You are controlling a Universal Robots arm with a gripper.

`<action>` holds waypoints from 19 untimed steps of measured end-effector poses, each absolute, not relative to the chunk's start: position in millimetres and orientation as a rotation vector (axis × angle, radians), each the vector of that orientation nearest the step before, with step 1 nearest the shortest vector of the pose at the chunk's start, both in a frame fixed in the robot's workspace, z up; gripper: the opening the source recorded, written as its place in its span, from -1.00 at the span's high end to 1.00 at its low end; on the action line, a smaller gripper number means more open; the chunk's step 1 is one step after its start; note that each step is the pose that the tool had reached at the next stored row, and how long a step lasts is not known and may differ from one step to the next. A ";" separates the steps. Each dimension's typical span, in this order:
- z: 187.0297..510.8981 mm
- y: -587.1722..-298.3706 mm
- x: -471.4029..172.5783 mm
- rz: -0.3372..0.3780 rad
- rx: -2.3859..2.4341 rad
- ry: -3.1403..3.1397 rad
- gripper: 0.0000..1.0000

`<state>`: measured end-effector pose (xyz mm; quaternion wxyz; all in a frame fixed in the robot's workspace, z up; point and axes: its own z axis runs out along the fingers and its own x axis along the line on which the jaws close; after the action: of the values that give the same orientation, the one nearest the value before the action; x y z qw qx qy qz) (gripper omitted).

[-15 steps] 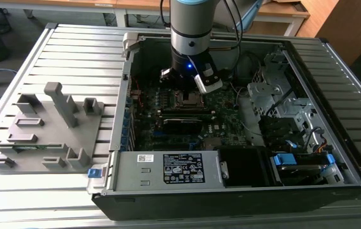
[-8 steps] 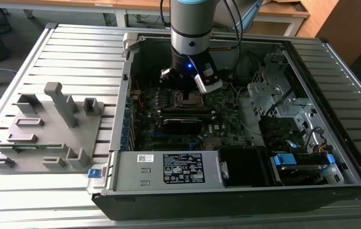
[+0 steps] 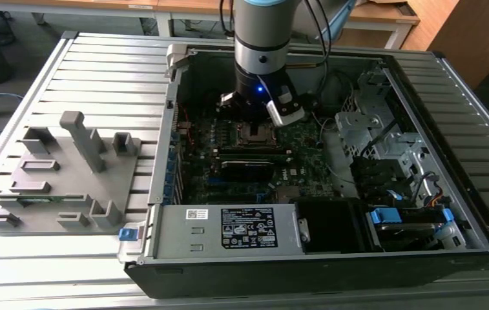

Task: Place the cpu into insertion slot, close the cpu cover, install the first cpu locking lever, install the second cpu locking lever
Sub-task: 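Install the second cpu locking lever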

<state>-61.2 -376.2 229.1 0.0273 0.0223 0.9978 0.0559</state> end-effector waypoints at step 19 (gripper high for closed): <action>222.9 -354.8 -56.1 0.056 0.067 3.085 0.79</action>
<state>-56.1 -354.8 222.9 0.0277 0.0217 0.9992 0.0182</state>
